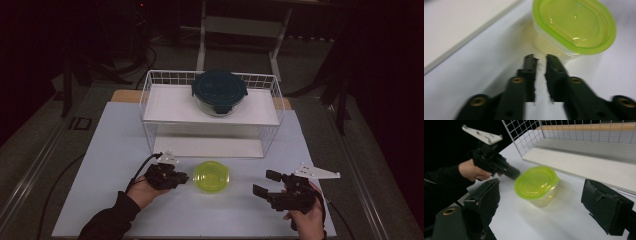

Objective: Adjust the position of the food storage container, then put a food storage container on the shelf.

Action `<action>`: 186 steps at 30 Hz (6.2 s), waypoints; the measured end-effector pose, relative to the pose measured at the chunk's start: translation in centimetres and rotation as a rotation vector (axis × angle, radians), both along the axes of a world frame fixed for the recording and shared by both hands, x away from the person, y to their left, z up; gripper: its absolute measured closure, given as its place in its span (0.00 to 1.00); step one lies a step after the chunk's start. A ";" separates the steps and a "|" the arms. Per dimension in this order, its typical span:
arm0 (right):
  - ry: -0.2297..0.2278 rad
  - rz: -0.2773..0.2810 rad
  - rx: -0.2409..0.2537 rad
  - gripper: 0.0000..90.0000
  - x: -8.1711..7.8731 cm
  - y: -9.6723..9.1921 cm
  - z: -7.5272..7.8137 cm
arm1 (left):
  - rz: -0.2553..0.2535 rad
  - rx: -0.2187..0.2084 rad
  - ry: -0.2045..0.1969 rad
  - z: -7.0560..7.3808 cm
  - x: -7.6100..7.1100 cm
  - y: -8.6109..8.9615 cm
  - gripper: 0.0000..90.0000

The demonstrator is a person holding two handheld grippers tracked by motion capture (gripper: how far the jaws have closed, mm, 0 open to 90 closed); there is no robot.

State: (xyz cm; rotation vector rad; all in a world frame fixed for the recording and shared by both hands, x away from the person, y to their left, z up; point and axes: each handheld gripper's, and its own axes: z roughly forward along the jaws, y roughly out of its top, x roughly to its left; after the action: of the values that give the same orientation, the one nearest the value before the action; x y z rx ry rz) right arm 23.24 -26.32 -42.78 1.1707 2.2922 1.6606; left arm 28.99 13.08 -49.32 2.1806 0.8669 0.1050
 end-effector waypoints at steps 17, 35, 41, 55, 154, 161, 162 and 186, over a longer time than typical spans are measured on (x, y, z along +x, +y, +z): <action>-0.076 0.011 -0.063 0.16 0.3 1.4 -0.4 | -0.024 -0.152 -0.010 4.8 -1.8 1.6 0.42; 0.077 -0.025 -0.108 0.16 3.4 4.8 -2.2 | 0.086 -0.241 0.203 2.5 1.4 -0.4 0.42; 0.170 -0.050 -0.090 0.21 5.0 5.8 -3.5 | 0.146 -0.249 0.307 0.7 2.3 -1.3 0.42; 0.412 -0.157 -0.061 0.50 6.6 7.0 -6.4 | 0.195 -0.302 0.419 -0.9 3.1 -1.6 0.62; 0.134 -0.095 -0.031 0.90 5.9 8.7 12.0 | 0.127 -0.381 0.158 18.3 1.2 -0.7 0.90; 0.096 -0.108 -0.020 0.90 6.9 8.9 14.6 | 0.126 -0.378 0.132 21.3 2.5 -0.7 0.90; 0.092 -0.113 -0.018 0.90 7.1 8.9 15.1 | 0.130 -0.381 0.129 21.5 2.6 -0.7 0.90; 0.061 -0.172 -0.020 0.89 12.8 8.0 19.2 | 0.159 -0.405 0.148 24.8 8.8 -2.0 0.89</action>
State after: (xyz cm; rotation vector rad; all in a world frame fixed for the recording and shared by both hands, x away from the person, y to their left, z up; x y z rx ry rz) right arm 36.04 -18.28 -23.61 1.3893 2.1655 1.5587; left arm 37.77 11.05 -24.51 1.7567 1.0447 -0.1454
